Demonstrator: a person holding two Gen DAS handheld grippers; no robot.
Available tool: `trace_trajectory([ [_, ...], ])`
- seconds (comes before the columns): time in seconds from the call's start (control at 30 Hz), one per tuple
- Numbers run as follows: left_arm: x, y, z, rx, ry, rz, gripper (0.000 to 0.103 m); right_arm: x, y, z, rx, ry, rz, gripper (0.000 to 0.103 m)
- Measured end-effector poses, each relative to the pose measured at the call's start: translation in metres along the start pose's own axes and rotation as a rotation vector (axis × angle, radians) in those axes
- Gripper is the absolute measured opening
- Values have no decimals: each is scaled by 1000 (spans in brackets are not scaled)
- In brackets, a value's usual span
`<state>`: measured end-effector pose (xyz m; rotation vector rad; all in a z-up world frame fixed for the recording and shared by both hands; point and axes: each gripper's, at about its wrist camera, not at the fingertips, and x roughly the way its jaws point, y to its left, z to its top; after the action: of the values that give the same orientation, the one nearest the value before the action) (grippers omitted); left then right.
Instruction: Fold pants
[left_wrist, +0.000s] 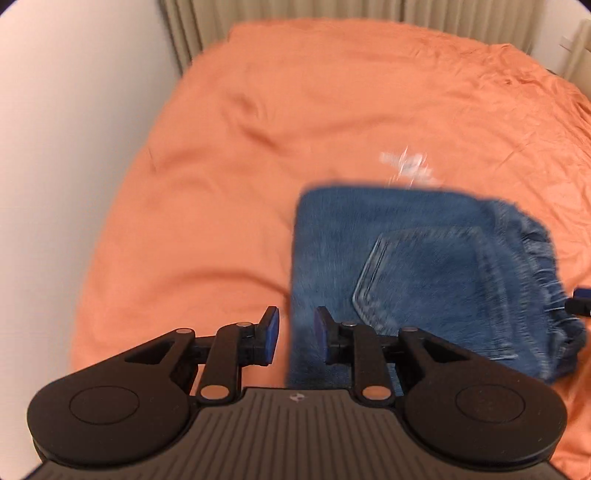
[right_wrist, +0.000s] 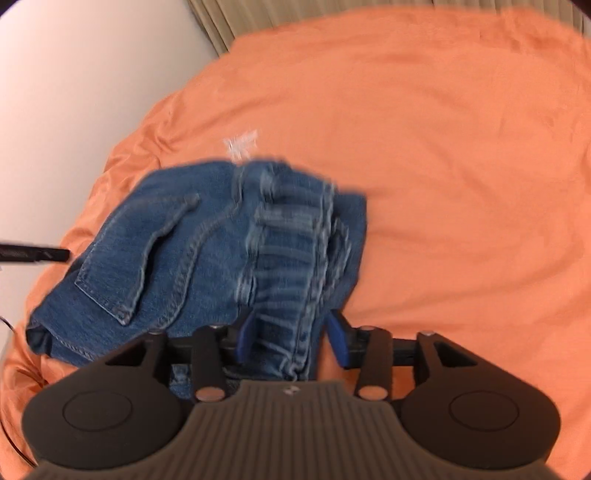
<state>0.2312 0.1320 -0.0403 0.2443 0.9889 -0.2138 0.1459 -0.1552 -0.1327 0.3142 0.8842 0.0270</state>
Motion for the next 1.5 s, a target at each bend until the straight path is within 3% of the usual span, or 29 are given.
trace_trajectory([
  [0.1,-61,3,18,43,-67,73,31,-31,14,10,-87,-81,-14,53],
  [0.27,-147,1,29,191,-65,255,38,-84,41,18,-153,-213,31,60],
  [0.4,-181,0,14,294,-35,392,45,-112,59,9,-177,-293,87,62],
  [0.47,-183,-1,-1,273,-16,359,46,-120,65,2,-186,-314,101,62],
  [0.57,-181,-14,-35,190,-86,298,46,-132,71,-14,-192,-334,78,64],
  [0.73,-168,-39,-85,-7,-190,161,49,-149,78,-47,-246,-406,-17,78],
  [0.9,-143,-78,-124,15,-251,257,57,-168,91,-79,-275,-487,-112,88],
  [1.03,-140,-100,-145,-17,-279,176,68,-173,102,-102,-256,-471,-151,91],
  [1.1,-140,-113,-156,-19,-304,178,71,-171,108,-113,-235,-459,-165,91],
  [1.3,-133,-132,-182,-66,-312,150,72,-159,122,-146,-206,-415,-166,91],
  [1.5,-126,-143,-189,-70,-284,148,72,-150,127,-158,-208,-373,-161,91],
])
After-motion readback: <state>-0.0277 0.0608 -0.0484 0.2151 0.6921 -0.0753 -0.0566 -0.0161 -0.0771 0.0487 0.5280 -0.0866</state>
